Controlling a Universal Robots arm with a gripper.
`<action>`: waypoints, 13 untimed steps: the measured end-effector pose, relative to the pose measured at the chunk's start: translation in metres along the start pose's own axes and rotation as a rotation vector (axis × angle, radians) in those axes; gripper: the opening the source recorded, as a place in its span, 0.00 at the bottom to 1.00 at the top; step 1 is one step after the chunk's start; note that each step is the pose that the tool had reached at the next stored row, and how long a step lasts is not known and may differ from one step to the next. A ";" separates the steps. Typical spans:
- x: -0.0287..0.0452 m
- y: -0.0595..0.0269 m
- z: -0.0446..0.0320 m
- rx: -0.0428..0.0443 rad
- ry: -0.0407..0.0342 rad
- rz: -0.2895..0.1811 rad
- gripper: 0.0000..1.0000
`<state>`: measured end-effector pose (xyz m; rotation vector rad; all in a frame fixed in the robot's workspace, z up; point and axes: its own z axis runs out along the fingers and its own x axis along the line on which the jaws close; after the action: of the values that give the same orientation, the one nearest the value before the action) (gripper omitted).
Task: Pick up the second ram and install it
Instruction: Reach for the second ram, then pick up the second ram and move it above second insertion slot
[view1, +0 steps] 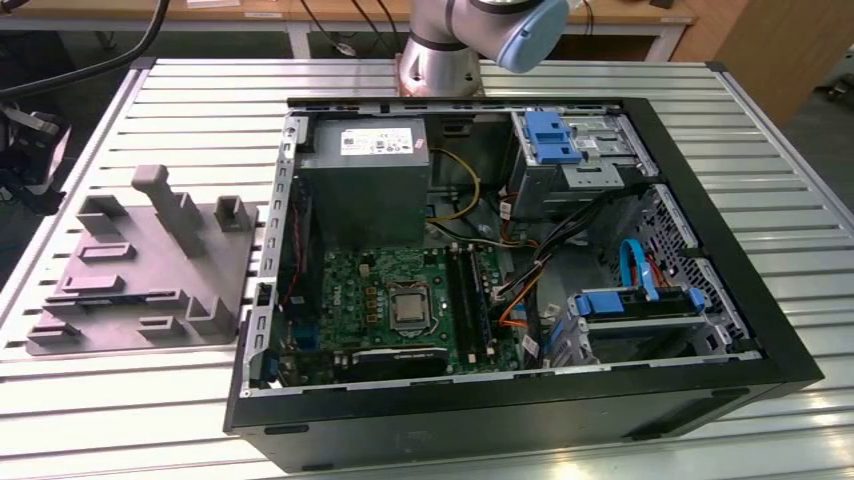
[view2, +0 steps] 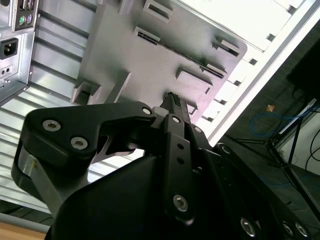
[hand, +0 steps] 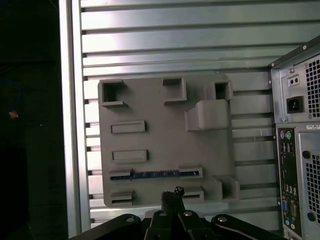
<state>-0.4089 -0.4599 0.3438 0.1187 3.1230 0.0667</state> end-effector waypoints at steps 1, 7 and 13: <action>0.0000 0.0000 0.0001 -0.0001 -0.0001 0.000 0.10; 0.0000 0.0000 0.0005 -0.0003 -0.0003 0.000 0.10; 0.0000 0.0000 0.0006 -0.0002 -0.0003 0.000 0.10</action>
<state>-0.4089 -0.4599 0.3433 0.1187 3.1227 0.0670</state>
